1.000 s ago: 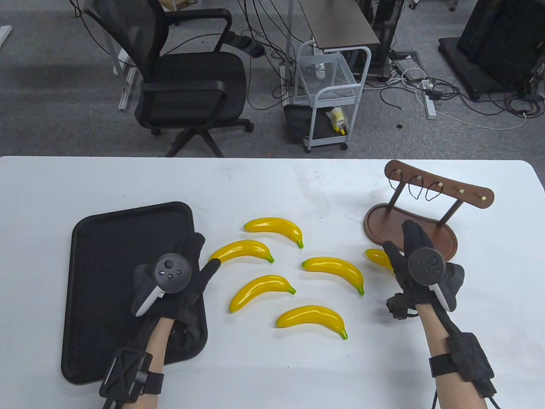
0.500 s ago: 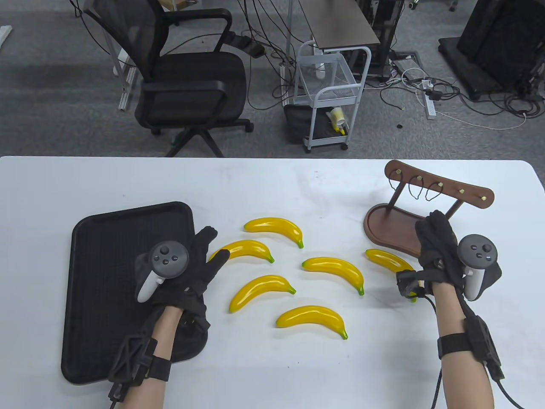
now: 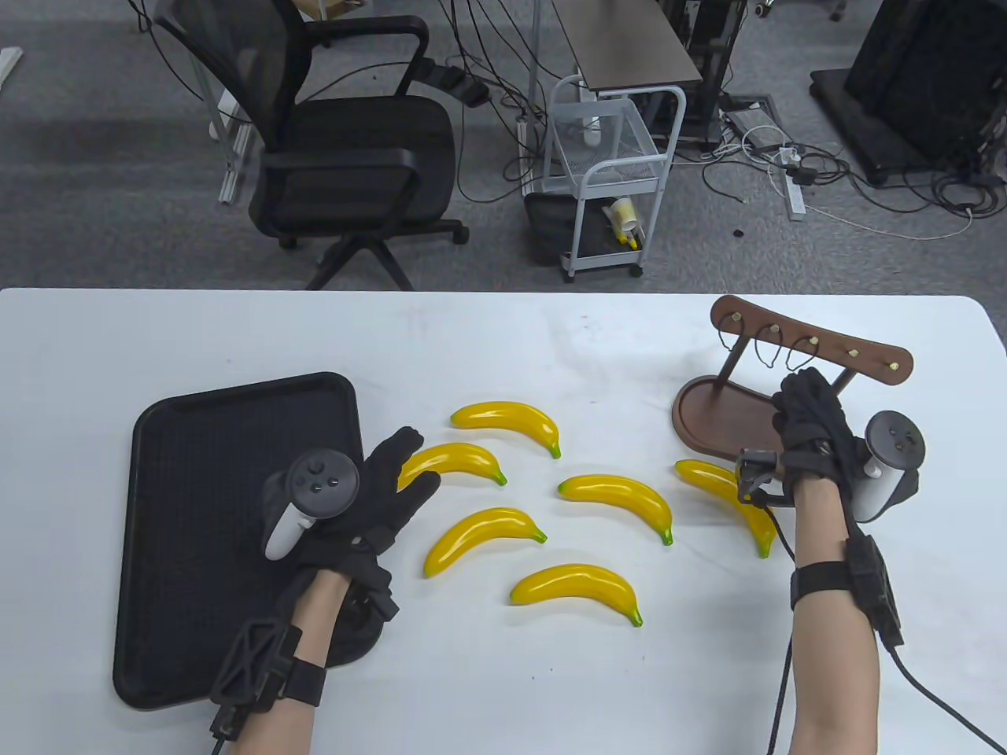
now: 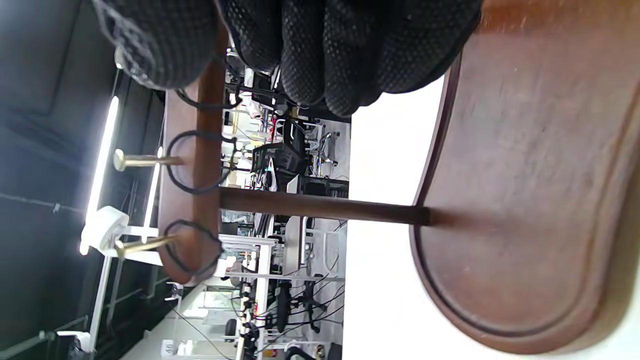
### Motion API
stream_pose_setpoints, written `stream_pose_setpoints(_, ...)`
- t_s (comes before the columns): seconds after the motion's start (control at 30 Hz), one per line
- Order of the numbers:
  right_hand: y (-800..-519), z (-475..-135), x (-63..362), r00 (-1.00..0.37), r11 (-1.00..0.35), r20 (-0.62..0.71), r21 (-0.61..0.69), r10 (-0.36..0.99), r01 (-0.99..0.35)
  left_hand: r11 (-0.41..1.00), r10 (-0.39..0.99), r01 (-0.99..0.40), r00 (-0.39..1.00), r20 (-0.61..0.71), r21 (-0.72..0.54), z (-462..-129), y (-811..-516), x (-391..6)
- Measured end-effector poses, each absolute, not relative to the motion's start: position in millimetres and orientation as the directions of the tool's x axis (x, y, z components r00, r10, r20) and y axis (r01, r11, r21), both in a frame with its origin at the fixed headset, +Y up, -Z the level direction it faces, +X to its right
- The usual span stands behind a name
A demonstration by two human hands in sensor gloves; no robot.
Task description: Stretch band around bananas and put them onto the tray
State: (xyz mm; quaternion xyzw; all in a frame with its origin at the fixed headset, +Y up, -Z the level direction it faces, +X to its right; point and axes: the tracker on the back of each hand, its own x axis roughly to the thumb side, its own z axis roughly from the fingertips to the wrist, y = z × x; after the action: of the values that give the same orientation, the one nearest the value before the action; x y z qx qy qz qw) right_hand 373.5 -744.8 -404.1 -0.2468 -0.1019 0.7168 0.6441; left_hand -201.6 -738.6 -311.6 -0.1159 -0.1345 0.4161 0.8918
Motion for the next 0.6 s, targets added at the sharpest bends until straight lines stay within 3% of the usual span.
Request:
stream_pose_setpoints(0.47,-747.0,-416.4,371.4,-0.016,-0.17,-0.279,-0.536,0.96,-0.827,0.63,0.77,-0.704,0.622,0.146,-0.328,-310.1,-738.2,-198.3)
stream_pose_setpoints(0.6,-747.5,-417.7,371.2,0.038,-0.111,-0.257,-0.541,0.966,-0.834,0.638,0.763,-0.696,0.63,0.146,-0.328,-309.8,-738.6,-197.6)
